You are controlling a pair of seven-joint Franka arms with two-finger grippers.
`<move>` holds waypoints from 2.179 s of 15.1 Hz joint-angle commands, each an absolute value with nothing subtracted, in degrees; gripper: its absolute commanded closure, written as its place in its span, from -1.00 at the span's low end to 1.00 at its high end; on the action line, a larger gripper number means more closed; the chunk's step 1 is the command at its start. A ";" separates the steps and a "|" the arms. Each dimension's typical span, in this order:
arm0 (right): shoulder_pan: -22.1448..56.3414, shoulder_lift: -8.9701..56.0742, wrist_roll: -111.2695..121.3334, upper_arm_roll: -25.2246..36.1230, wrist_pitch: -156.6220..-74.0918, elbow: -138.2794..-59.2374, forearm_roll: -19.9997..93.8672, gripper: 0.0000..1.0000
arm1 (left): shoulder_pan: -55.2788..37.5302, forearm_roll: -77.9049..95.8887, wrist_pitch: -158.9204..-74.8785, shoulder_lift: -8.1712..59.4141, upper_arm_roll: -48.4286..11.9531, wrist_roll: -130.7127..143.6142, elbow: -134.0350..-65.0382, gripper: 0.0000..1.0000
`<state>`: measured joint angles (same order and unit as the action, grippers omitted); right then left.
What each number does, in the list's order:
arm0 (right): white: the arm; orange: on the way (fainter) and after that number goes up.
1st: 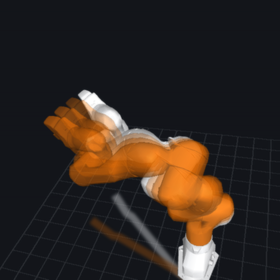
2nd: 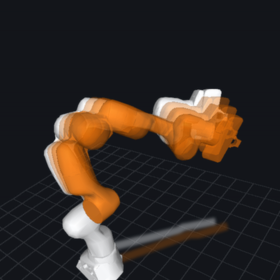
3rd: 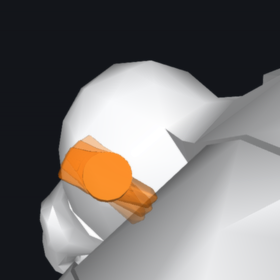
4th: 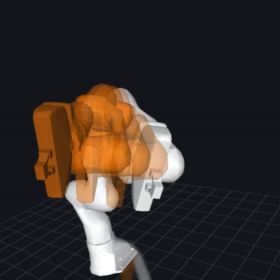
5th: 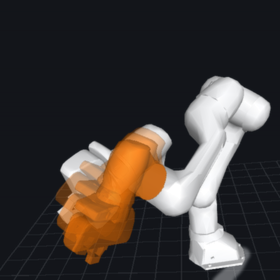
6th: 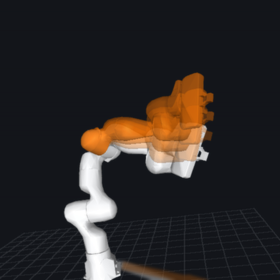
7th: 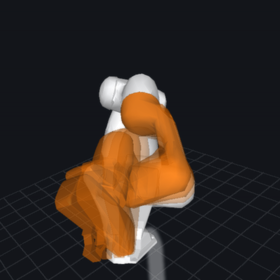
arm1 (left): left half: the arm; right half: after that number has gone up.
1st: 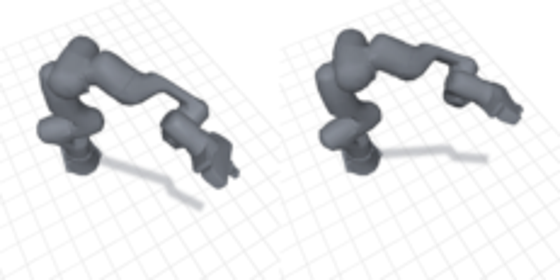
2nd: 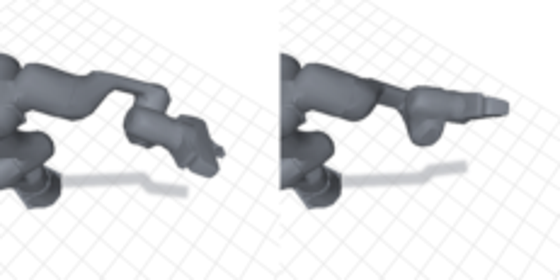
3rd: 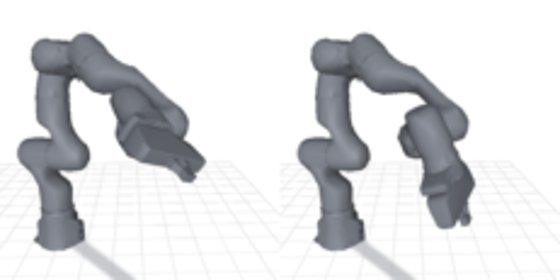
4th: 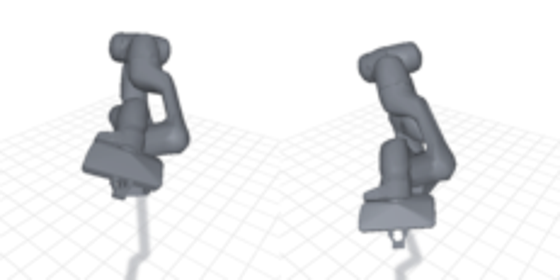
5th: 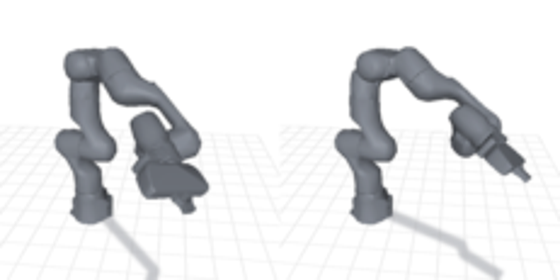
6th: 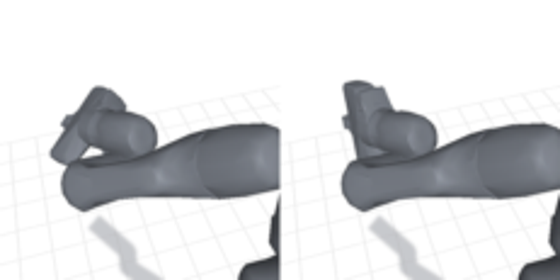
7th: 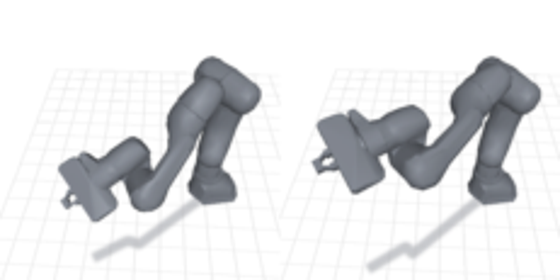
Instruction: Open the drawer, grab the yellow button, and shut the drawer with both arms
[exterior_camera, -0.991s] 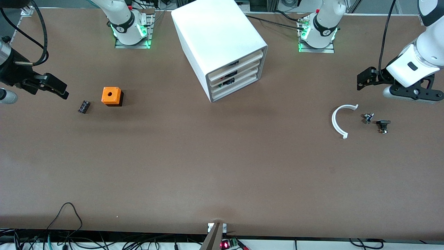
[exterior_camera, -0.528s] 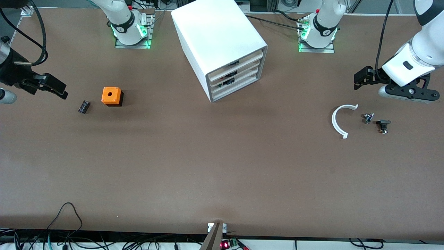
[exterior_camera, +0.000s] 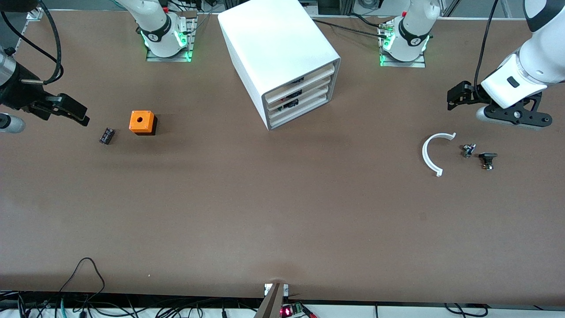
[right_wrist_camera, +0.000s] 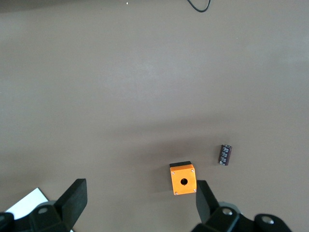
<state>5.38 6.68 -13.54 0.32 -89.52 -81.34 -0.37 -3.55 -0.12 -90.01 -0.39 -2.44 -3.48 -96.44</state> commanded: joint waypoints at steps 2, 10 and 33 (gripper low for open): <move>5.10 8.16 -12.92 0.26 -89.47 -81.12 1.41 -1.00 | -3.43 -0.44 -88.33 -0.79 -2.29 -5.01 -95.54 -1.00; 6.24 13.62 -12.92 -0.18 -94.04 -80.86 1.23 -1.00 | -3.52 0.00 -86.31 -0.79 -4.48 -4.75 -95.45 -1.00; 18.01 21.80 -37.06 -0.18 -98.53 -78.31 1.23 -0.99 | -6.42 53.16 -94.82 9.93 -10.62 -32.67 -115.38 -0.99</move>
<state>15.80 20.56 -31.18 -0.54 -98.90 -80.51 0.67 -6.35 48.46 -91.26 11.64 -9.36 -26.54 -109.54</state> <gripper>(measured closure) 0.004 0.000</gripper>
